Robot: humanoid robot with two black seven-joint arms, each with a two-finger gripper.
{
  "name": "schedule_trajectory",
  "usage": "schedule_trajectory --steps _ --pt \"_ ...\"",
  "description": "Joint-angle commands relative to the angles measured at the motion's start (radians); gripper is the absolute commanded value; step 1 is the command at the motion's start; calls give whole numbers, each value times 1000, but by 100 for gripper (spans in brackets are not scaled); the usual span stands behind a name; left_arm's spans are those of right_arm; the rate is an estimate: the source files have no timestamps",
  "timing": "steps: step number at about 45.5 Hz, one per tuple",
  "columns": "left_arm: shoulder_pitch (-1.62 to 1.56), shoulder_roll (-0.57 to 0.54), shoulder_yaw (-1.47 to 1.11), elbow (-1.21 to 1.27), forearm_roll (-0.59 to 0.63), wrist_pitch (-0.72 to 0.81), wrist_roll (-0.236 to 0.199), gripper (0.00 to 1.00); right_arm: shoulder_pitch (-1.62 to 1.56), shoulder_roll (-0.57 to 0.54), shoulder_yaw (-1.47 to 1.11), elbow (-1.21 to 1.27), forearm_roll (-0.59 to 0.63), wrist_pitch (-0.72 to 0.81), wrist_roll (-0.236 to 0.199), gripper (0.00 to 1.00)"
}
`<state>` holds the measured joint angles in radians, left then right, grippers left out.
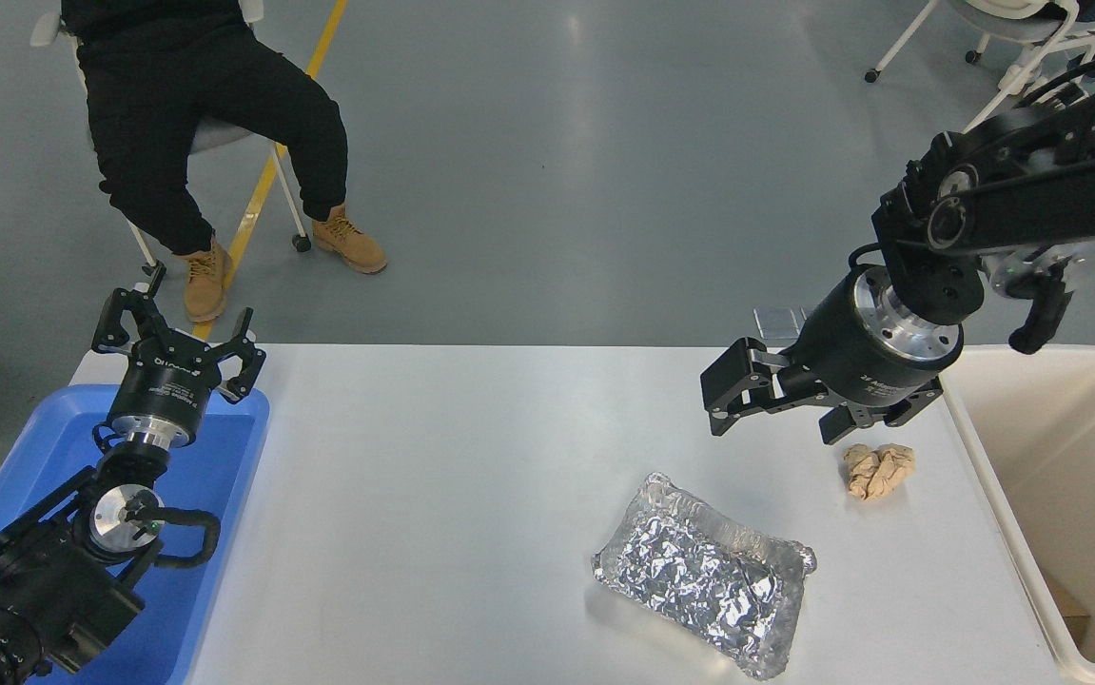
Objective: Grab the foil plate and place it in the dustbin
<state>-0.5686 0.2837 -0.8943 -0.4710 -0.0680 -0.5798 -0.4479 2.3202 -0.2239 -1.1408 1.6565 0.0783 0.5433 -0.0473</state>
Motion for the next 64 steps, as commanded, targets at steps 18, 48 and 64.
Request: schedule_trajectory --steps 18,48,64 --pt "1 0 0 0 -1 0 0 99 -1 6 3 0 12 -3 0 100" --pt "0 0 0 0 -1 0 0 99 -85 71 1 -70 17 1 0 100" --pt "0 0 0 0 -1 0 0 99 -74 63 36 -81 18 4 0 100"
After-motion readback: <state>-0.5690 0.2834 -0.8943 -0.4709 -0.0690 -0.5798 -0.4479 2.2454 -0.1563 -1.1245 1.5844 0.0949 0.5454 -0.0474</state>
